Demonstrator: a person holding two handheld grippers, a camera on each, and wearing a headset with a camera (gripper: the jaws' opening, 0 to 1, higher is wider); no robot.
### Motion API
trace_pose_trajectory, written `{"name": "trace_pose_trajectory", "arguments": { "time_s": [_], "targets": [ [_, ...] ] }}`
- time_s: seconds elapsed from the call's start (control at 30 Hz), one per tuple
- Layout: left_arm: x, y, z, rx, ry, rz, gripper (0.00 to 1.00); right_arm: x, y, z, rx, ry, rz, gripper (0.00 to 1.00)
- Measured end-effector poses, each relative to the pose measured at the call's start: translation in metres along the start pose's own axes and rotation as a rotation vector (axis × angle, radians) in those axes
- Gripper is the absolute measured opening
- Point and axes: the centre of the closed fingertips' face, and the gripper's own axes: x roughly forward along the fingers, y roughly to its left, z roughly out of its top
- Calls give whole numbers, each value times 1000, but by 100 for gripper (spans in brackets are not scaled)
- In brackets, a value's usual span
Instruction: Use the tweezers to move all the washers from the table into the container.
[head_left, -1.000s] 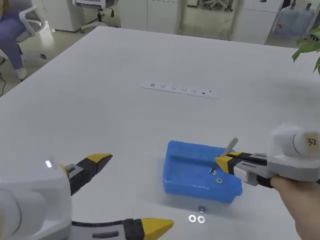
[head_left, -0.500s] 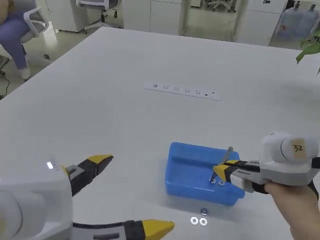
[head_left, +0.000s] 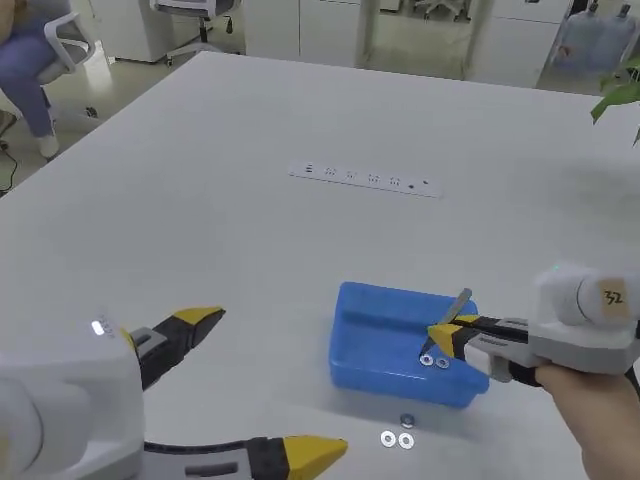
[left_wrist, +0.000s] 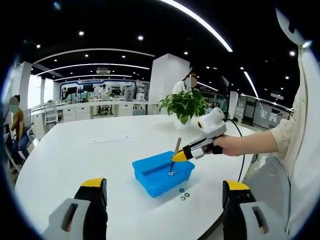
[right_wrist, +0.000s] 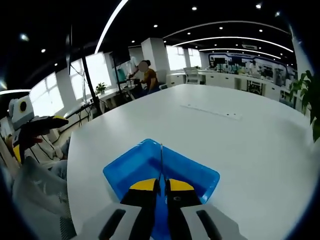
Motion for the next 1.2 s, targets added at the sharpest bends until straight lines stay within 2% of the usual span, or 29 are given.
{"name": "trace_pose_trajectory", "arguments": {
  "time_s": [0.13,0.2,0.3,0.4,0.67,0.9,1.03,1.2],
  "targets": [
    [1,-1,0,1,1,-4,98,-11,10,16,47,-83,21,3],
    [1,-1,-1,0,3,-4,98,-18,17,22,47,-109,37,3],
    [2,-1,-1,0,4,-5,98,-29,30,24,50,-138,59,3],
    [2,-1,-2,1,7,-9,98,-36,43,19,64,-148,91,3],
    [5,-5,-1,7,11,-24,98,-37,63,-7,73,-99,128,3],
    [5,-5,-2,9,14,-26,98,-24,61,-32,26,-11,129,3],
    [4,-3,-2,8,13,-20,98,-18,58,-42,-3,27,120,3],
    [3,-3,-3,4,14,-13,98,-14,58,-47,-21,51,124,3]
  ]
}}
